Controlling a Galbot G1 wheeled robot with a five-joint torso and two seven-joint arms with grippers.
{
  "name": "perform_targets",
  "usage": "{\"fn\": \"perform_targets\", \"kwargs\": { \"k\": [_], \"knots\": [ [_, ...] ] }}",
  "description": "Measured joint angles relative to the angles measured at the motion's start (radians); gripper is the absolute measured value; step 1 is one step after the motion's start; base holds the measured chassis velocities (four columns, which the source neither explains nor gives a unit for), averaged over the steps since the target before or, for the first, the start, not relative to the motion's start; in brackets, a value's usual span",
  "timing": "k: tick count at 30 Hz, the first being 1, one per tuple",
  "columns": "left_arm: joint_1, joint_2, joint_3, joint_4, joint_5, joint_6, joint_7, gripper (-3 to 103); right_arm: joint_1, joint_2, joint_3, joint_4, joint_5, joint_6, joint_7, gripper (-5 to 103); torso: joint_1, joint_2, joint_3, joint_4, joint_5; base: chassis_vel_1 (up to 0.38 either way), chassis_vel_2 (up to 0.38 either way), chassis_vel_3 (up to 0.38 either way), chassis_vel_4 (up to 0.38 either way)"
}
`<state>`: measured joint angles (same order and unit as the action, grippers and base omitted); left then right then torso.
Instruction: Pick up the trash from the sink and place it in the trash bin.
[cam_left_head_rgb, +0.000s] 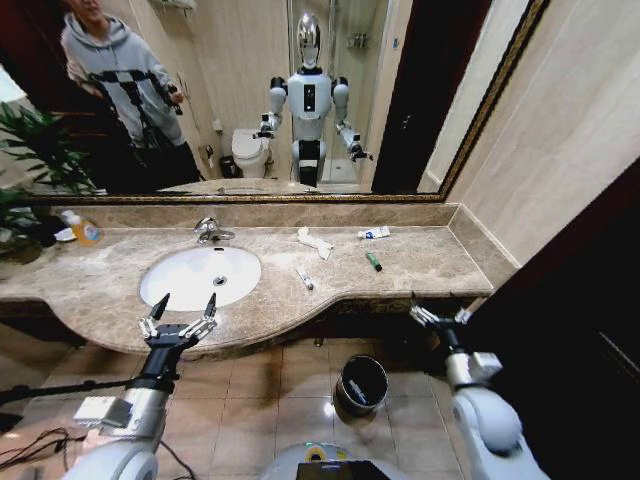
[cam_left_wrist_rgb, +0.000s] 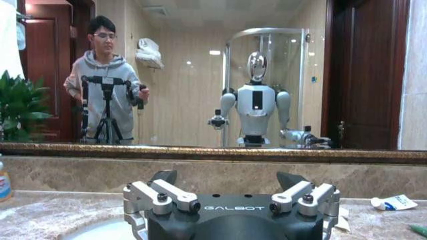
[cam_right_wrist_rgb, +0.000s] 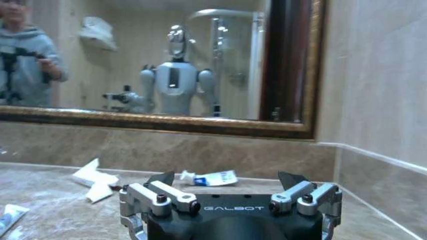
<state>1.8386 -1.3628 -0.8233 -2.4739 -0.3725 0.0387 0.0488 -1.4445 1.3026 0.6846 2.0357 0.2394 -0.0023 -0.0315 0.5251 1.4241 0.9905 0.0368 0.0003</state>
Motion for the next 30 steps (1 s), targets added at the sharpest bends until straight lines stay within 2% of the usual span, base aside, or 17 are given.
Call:
{"fn": "perform_targets", "kwargs": {
  "k": [5, 8, 10, 11, 14, 18, 26, 29, 30],
  "knots": [
    [0.0, 0.0, 0.0, 0.0, 0.0, 0.0, 0.0, 100, 0.163, -0.107, -0.077, -0.129, 0.014, -0.014, -0.017, 100, 0.0, 0.0, 0.0, 0.0001, -0.0002, 0.0, 0.0, 0.0, 0.0],
    [0.0, 0.0, 0.0, 0.0, 0.0, 0.0, 0.0, 100, 0.224, -0.132, -0.103, -0.18, 0.01, -0.017, -0.017, 100, 0.0, 0.0, 0.0, 0.0001, -0.0001, 0.0, 0.0, 0.0, 0.0],
    [0.0, 0.0, 0.0, 0.0, 0.0, 0.0, 0.0, 100, 0.303, -0.153, -0.15, -0.233, 0.016, -0.052, -0.013, 100, 0.0, 0.0, 0.0, -0.0001, -0.0001, 0.0, 0.0, 0.0, 0.0],
    [0.0, 0.0, 0.0, 0.0, 0.0, 0.0, 0.0, 100, 0.303, -0.153, -0.15, -0.233, 0.016, -0.052, -0.013, 100, 0.0, 0.0, 0.0, -0.0001, -0.0001, 0.0, 0.0, 0.0, 0.0],
    [0.0, 0.0, 0.0, 0.0, 0.0, 0.0, 0.0, 100, 0.403, -0.161, -0.234, -0.31, 0.047, -0.119, -0.001, 100, 0.0, 0.0, 0.0, 0.0, -0.0003, 0.0, 0.0, 0.0, 0.0],
    [0.0, 0.0, 0.0, 0.0, 0.0, 0.0, 0.0, 100, 0.483, -0.145, -0.309, -0.392, 0.056, -0.152, 0.009, 100, 0.0, 0.0, 0.0, 0.0001, -0.0002, 0.0, 0.0, 0.0, 0.0],
    [0.0, 0.0, 0.0, 0.0, 0.0, 0.0, 0.0, 100, 0.581, -0.11, -0.369, -0.516, 0.047, -0.159, 0.001, 102, 0.0, 0.0, 0.0, 0.0, -0.0003, 0.0, 0.0, 0.0, 0.0],
    [0.0, 0.0, 0.0, 0.0, 0.0, 0.0, 0.0, 100, 0.596, -0.104, -0.369, -0.546, 0.044, -0.147, -0.028, 98, 0.0, 0.0, 0.0, 0.0, -0.0004, 0.0, 0.0, 0.0, 0.0],
    [0.0, 0.0, 0.0, 0.0, 0.0, 0.0, 0.0, 100, 0.601, -0.101, -0.368, -0.56, 0.039, -0.142, -0.039, 93, 0.0, 0.0, 0.0, -0.0001, -0.0002, 0.0, 0.0, 0.0, 0.0]
  ]
}}
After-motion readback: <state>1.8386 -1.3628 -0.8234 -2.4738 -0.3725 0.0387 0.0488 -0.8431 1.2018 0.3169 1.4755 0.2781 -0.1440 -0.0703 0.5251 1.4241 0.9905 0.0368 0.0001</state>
